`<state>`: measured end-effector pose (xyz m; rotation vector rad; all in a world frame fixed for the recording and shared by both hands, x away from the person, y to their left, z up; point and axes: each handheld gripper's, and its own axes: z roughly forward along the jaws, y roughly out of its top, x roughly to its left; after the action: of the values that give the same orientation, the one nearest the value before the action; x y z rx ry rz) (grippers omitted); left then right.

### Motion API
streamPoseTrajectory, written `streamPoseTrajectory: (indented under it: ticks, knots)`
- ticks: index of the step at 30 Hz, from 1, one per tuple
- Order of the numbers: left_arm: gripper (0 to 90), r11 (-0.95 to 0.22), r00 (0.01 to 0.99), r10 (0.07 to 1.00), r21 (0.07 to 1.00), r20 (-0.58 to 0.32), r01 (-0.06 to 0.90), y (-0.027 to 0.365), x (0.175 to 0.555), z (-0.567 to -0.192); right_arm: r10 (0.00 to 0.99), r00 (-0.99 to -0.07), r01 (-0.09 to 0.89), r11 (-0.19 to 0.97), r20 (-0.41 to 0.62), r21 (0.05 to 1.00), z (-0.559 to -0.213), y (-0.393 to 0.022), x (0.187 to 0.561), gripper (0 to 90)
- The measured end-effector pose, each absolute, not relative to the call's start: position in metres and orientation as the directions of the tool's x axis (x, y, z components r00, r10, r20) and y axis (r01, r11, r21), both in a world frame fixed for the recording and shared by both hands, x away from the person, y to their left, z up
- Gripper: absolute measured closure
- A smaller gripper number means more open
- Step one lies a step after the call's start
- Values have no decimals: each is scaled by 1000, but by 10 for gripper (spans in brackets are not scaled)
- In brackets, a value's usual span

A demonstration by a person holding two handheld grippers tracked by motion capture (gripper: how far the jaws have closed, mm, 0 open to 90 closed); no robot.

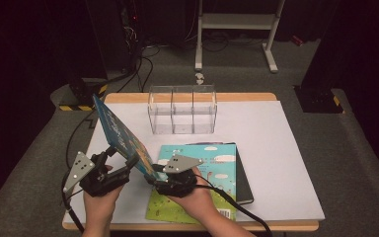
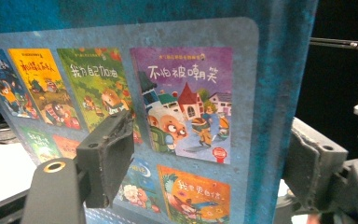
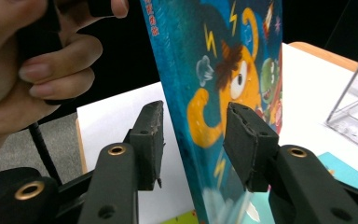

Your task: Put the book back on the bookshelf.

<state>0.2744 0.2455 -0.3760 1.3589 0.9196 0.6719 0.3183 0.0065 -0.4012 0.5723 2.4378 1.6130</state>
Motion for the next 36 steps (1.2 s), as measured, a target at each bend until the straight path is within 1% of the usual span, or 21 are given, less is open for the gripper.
streamPoseTrajectory:
  ticks: [6, 11, 13, 18, 21, 26, 32, 34, 36]
  knots:
    - [278, 127, 494, 855, 987, -161, 102, 250, 273, -374, 443, -896, 188, 340, 20, 921, -386, -21, 317, 529]
    - [292, 130, 487, 858, 986, -163, 100, 254, 272, -373, 519, -854, 185, 349, -25, 919, -380, -52, 324, 522]
    - [306, 130, 486, 859, 987, -162, 98, 255, 272, -373, 556, -831, 198, 337, -25, 921, -381, -68, 329, 517]
    - [327, 128, 482, 862, 987, -158, 95, 259, 271, -372, 642, -767, 237, 310, -19, 921, -389, -107, 338, 510]
    - [343, 128, 478, 864, 987, -157, 94, 261, 270, -371, 685, -728, 244, 310, -38, 919, -395, -128, 340, 506]
    - [370, 126, 475, 866, 988, -155, 93, 265, 269, -370, 747, -664, 258, 279, -40, 925, -405, -161, 341, 506]
    - [405, 107, 472, 870, 989, -142, 100, 269, 266, -367, 793, -609, 263, 227, -21, 938, -421, -189, 337, 511]
    - [415, 99, 470, 872, 990, -135, 100, 271, 266, -366, 797, -603, 268, 246, -37, 931, -425, -195, 338, 510]
    - [420, 96, 469, 873, 990, -135, 104, 272, 265, -366, 808, -589, 277, 230, -24, 933, -430, -202, 338, 512]
